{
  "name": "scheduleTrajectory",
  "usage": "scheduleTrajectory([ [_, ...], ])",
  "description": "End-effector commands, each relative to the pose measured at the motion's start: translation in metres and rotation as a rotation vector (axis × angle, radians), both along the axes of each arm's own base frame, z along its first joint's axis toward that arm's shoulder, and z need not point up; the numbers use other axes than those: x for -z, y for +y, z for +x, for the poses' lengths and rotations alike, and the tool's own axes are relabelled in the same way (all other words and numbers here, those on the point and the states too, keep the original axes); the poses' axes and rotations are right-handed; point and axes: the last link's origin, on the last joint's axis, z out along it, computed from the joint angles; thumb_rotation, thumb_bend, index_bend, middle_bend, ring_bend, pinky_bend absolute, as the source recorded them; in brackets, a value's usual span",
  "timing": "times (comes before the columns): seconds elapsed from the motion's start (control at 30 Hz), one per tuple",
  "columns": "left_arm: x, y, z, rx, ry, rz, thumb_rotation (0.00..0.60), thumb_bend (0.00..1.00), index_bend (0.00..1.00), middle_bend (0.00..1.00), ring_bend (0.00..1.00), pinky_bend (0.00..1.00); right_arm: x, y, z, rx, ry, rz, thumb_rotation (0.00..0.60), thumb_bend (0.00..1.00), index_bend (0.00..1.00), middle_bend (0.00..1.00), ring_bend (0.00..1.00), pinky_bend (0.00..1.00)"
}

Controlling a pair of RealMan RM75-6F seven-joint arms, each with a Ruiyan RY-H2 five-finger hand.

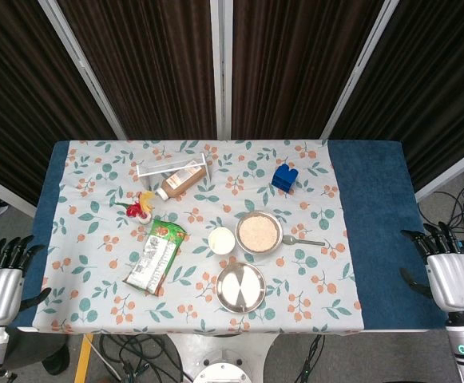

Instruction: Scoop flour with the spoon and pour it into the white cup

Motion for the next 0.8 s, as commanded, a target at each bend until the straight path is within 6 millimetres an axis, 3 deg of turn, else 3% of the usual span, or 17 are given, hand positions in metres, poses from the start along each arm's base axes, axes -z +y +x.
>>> scheduleTrajectory([
  [0.03, 0.001, 0.0, -0.001, -0.004, 0.004, -0.009, 0.6, 0.02, 0.28, 0.23, 0.12, 0.07, 0.004, -0.004, 0.004, -0.003, 0.002, 0.009, 0.6, 0.17, 0.2, 0.27, 0.11, 0.03],
  [0.3, 0.002, 0.002, 0.0, 0.0, -0.002, -0.012, 0.6, 0.03, 0.28, 0.23, 0.12, 0.07, 0.025, -0.029, 0.036, -0.047, 0.043, 0.063, 0.6, 0.17, 0.2, 0.29, 0.11, 0.02],
  [0.33, 0.002, 0.003, 0.0, 0.002, -0.002, -0.011, 0.6, 0.03, 0.28, 0.23, 0.12, 0.07, 0.026, -0.022, 0.027, -0.024, 0.074, 0.08, 0.6, 0.17, 0.2, 0.3, 0.11, 0.02],
  [0.37, 0.001, 0.004, 0.0, 0.004, -0.002, -0.011, 0.6, 0.03, 0.28, 0.23, 0.12, 0.07, 0.03, -0.026, 0.03, -0.038, 0.083, 0.095, 0.6, 0.17, 0.21, 0.3, 0.11, 0.02],
  [0.53, 0.003, 0.003, -0.001, 0.007, -0.013, -0.018, 0.6, 0.02, 0.28, 0.23, 0.12, 0.07, 0.067, -0.059, 0.05, -0.048, 0.099, 0.17, 0.6, 0.17, 0.35, 0.33, 0.11, 0.01],
  [0.8, 0.006, 0.003, -0.009, -0.016, -0.029, -0.034, 0.6, 0.02, 0.28, 0.23, 0.12, 0.07, 0.126, -0.1, 0.049, 0.053, 0.119, 0.246, 0.6, 0.15, 0.42, 0.38, 0.12, 0.01],
])
